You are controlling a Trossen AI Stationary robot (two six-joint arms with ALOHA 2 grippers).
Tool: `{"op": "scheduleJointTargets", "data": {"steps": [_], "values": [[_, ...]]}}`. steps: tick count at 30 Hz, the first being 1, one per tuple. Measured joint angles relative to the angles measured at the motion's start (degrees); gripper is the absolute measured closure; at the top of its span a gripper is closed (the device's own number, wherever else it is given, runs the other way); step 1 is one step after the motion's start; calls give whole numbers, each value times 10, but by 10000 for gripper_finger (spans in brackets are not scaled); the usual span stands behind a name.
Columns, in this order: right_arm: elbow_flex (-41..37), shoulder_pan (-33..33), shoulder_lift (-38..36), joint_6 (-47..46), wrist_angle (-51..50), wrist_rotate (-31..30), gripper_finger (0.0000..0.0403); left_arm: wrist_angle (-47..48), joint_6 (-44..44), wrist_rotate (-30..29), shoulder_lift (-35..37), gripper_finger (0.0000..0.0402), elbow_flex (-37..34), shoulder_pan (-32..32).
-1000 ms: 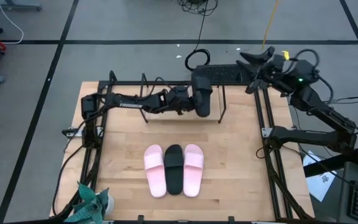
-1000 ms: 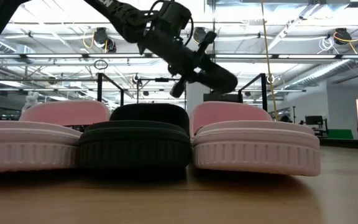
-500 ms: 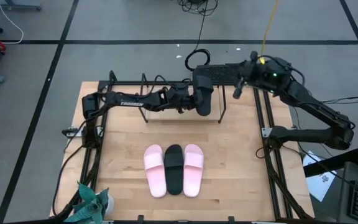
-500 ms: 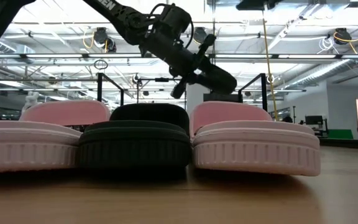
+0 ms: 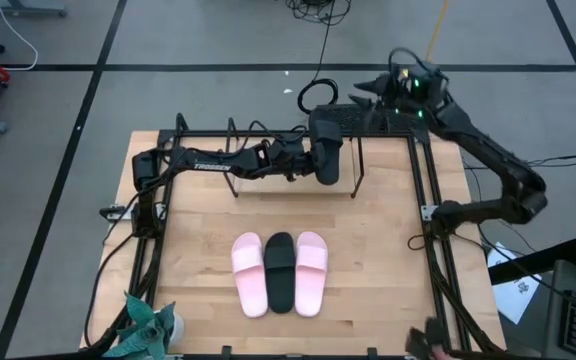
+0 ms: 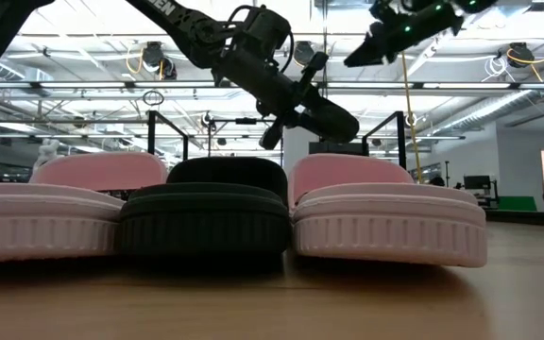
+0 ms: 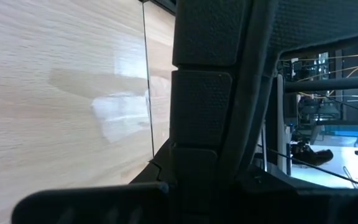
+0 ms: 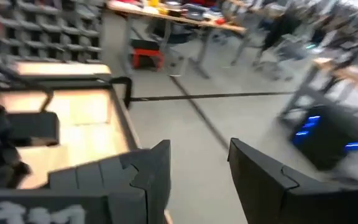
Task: Pick and place slides into the shelf
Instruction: Put the right black slide on the shelf
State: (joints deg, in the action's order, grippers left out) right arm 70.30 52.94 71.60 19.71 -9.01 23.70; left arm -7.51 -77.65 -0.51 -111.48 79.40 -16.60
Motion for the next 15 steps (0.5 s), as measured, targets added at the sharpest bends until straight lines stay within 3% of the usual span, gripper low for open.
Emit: {"op": "scheduleJointTargets", "data": {"steps": [11,15], "values": [[260,97,208,-88,-142,350,248,0,5,0,0,356,0,0],[307,118,255,-145,-139,407,248,0,11,0,0,356,0,0]]}}
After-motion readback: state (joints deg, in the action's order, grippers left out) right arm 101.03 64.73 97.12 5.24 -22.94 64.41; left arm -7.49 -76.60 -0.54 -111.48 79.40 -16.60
